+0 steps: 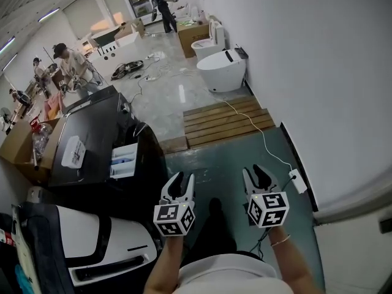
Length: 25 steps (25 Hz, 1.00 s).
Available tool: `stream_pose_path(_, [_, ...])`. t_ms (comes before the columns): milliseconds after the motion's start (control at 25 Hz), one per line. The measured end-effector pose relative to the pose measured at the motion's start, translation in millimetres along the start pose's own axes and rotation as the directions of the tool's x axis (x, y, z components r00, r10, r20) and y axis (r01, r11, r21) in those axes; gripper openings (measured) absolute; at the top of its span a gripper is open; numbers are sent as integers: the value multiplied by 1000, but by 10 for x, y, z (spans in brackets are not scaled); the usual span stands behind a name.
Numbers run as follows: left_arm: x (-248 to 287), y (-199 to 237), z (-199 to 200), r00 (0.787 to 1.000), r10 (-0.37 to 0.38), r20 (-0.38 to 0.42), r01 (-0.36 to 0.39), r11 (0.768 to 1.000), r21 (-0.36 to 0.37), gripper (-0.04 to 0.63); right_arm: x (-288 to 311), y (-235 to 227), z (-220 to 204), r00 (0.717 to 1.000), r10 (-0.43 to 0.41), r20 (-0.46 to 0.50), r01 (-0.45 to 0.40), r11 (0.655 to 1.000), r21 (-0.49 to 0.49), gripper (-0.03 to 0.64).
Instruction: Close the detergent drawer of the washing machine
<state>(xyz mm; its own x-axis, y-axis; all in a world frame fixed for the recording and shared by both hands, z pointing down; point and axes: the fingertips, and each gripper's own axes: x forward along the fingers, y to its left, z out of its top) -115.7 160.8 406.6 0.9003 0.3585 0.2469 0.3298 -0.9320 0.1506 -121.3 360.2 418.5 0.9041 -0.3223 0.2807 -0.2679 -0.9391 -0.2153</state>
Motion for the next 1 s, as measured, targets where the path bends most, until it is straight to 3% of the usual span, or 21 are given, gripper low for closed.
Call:
stream_pose_path(440, [1160,484,170,999,-32,-16,31,999,-5,120,1099,-295,307,999,-45,-2,45,999,-13,118])
stream_pose_path(760, [1923,987,456,999,-34,-17,33,999,-19,120,2046,-252,623,999,-27,-29,27,999,-24,118])
stream_pose_path(1000, [2208,1332,624,1000,-12,13,12,1000,-25,120,2557,-108,742,999,11,-43,-13,998,-59,118])
